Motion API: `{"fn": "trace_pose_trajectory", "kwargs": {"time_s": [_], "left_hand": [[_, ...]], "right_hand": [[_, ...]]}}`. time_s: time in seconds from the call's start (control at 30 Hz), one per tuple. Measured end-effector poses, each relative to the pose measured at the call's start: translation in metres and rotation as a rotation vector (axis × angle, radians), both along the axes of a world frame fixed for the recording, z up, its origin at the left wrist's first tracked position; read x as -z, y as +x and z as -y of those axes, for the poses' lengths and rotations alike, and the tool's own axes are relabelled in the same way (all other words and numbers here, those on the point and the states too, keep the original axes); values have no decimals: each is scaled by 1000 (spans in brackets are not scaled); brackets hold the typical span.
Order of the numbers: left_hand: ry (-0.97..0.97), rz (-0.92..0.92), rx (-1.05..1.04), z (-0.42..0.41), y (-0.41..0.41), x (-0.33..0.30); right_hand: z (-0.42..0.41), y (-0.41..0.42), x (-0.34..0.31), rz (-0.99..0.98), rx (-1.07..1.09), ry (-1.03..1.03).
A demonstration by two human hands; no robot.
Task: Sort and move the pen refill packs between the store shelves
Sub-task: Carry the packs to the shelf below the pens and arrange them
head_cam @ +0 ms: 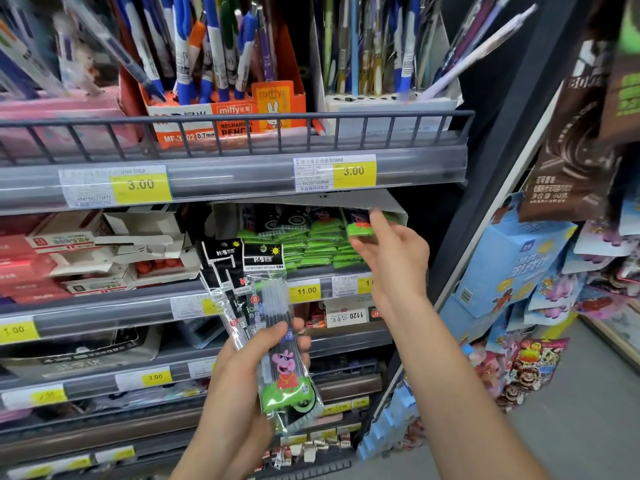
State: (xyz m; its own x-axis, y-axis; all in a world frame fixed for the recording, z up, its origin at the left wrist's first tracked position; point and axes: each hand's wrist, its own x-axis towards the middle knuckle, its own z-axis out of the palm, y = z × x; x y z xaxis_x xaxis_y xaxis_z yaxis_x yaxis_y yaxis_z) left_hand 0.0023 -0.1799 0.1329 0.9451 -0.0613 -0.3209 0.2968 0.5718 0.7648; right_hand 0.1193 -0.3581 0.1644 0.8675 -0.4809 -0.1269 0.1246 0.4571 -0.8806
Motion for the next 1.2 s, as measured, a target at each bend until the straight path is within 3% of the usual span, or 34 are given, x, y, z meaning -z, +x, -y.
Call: {"fn": "trace_pose_trajectory", "kwargs": {"time_s": [0.13, 0.43, 0.57, 0.67, 1.03, 1.2], "left_hand": [[0, -17, -11, -1, 0, 3], [-7, -23, 0, 8, 0, 2], [-4, -18, 5, 7, -1, 1], [7, -17, -7, 5, -1, 0], [-17, -16, -7, 5, -1, -2], [5, -14, -19, 4, -2, -4]], "right_hand": [[7, -18, 21, 81, -12, -336], [14, 15, 28, 133, 19, -719], [26, 11, 38, 339, 250, -1231], [33, 14, 40, 500, 297, -1531], [34, 21, 28, 652, 516, -1653], [39, 24, 22, 564, 425, -1661]]}}
